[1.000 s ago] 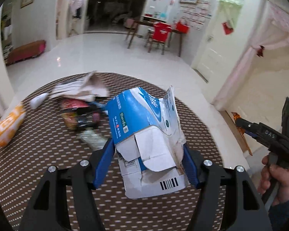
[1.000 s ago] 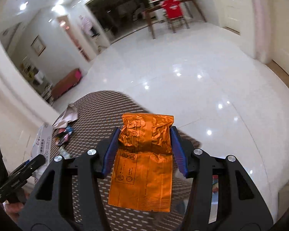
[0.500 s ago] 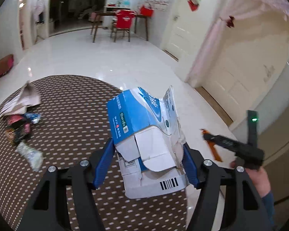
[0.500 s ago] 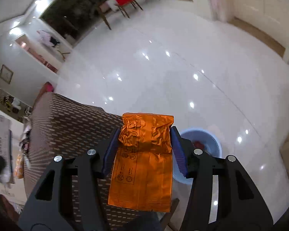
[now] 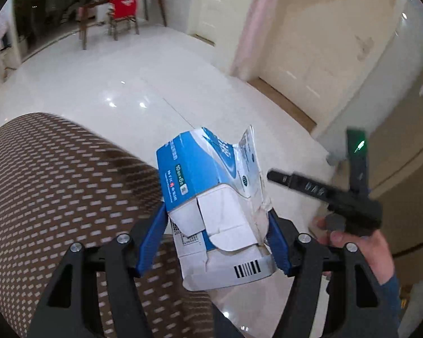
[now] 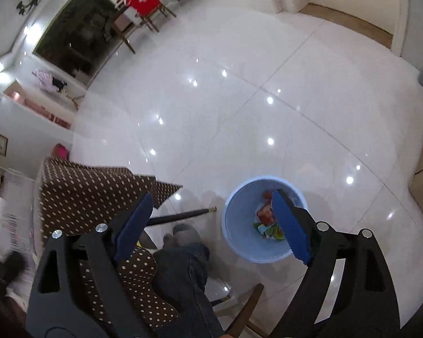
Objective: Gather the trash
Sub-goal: 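Open the right tool over the bucket while the left tool drops the carton in, then return to the table and grasp the clear plastic packet with the right tool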
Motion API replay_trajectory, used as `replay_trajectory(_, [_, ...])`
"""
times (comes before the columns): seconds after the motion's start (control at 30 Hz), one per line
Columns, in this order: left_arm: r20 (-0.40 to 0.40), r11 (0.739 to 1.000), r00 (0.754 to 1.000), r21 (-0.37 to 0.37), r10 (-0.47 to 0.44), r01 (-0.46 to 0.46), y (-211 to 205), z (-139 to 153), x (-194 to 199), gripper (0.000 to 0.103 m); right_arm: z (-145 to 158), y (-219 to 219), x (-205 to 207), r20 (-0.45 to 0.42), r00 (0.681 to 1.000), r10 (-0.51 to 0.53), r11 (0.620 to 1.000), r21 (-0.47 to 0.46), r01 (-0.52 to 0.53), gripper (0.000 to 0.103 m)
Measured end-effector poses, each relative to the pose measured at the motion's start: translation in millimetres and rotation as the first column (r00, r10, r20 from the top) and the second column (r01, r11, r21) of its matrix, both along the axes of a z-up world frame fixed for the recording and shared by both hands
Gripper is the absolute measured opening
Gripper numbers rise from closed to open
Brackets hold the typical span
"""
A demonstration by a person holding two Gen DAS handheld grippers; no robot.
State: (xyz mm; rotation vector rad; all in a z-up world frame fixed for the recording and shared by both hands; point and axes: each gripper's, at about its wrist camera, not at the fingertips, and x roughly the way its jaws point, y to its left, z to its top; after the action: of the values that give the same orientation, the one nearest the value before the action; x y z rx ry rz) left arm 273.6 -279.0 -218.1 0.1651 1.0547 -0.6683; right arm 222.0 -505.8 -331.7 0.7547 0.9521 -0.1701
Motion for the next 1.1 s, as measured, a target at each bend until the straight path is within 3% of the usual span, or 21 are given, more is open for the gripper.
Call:
replay_trajectory(0.27, [-0.118, 0.991, 0.987, 0.063, -0.109, 0.117, -56.4, -45.4, 17.3, 0.071, 51.6, -19.5, -24.4, 0.118, 0.992, -0.055, 0.998, -0.014, 0.057, 0.088])
replay_trajectory(0.33, [-0.163, 0.989, 0.981, 0.084, -0.105, 0.120, -66.6, -55.6, 27.5, 0.087, 62.8, -21.4, -27.8, 0.140, 0.988, -0.059, 0.998, -0.024, 0.063, 0.088])
replay_trajectory(0.43, [-0.188, 0.992, 0.979, 0.087, -0.077, 0.095, -66.8, -59.9, 38.1, 0.091, 70.6, -21.1, -28.9, 0.161, 0.985, -0.057, 0.998, -0.026, 0.062, 0.091])
replay_trajectory(0.53, [-0.165, 0.996, 0.985, 0.057, -0.058, 0.068, -57.2, -48.7, 40.2, 0.091, 74.2, -18.0, -28.1, 0.171, 0.984, -0.052, 0.998, -0.034, 0.058, 0.097])
replay_trajectory(0.77, [-0.068, 1.000, 0.998, 0.023, 0.002, 0.000, -29.5, -15.7, 30.2, 0.091, 77.0, 4.6, -17.7, 0.153, 0.987, -0.045, 0.997, -0.062, 0.055, 0.097])
replay_trajectory(1.1, [0.045, 0.995, 0.995, -0.062, 0.087, -0.084, 28.0, 43.9, 16.3, 0.091, 106.3, 50.5, 2.2, 0.183, 0.981, 0.070, 0.991, -0.122, -0.048, 0.097])
